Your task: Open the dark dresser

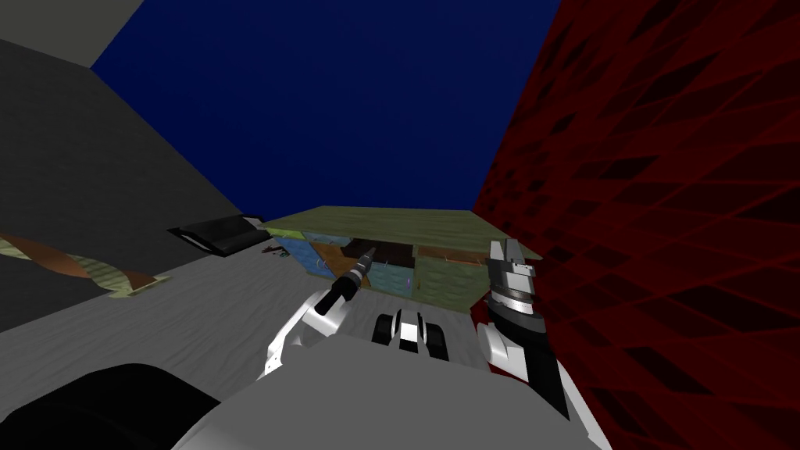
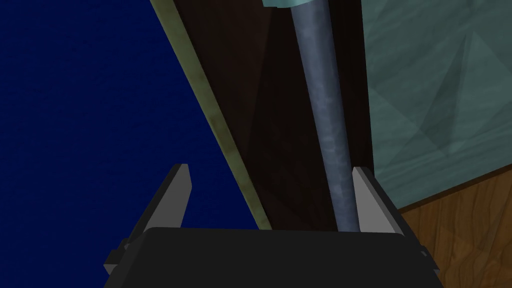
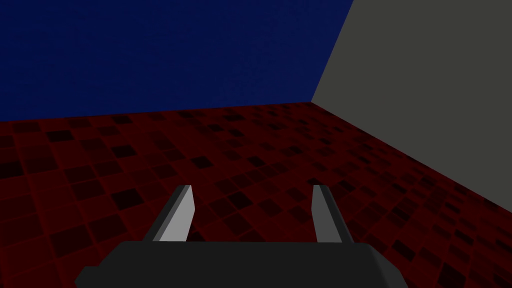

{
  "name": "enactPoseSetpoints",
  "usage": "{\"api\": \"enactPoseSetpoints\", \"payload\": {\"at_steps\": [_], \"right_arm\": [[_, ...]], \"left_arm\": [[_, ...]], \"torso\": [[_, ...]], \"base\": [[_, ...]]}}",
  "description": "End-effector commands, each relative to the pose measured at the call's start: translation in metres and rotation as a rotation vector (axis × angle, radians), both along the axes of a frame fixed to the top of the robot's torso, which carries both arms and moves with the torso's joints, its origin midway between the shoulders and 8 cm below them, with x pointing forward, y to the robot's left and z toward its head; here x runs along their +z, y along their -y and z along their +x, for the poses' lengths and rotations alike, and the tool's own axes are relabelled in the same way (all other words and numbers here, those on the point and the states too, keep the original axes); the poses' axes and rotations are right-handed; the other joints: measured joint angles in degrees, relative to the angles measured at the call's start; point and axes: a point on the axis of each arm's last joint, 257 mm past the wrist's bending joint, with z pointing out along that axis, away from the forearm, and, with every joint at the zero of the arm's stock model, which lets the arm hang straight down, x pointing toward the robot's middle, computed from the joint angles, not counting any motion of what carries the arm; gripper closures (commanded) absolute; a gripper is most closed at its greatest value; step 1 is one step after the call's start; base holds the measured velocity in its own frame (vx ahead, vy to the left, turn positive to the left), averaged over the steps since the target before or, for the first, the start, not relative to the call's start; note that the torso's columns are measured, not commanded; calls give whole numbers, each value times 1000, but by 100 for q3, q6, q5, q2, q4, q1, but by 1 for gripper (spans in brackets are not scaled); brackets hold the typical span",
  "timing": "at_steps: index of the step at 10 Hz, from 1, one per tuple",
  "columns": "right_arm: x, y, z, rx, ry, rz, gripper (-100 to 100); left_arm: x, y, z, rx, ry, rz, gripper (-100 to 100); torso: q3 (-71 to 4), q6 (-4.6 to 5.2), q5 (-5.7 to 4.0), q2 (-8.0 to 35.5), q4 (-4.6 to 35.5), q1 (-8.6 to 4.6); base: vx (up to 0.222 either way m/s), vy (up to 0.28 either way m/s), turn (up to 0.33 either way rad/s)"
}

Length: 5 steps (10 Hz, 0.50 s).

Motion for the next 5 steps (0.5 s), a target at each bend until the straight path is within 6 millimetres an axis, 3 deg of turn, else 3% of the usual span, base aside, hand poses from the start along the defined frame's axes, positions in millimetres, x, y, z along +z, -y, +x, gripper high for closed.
{"api": "enactPoseSetpoints", "payload": {"at_steps": [1, 5], "right_arm": [[0, 0, 0, 0, 0, 0, 0], [0, 0, 0, 0, 0, 0, 0]], "left_arm": [[-3, 0, -1, 1, -7, 0, 0], [-8, -1, -2, 4, -21, -1, 0]], "torso": [[-7, 6, 7, -15, -13, 0], [-23, 11, 19, -47, -35, 6]], "base": [[0, 0, 0], [0, 0, 0]]}}
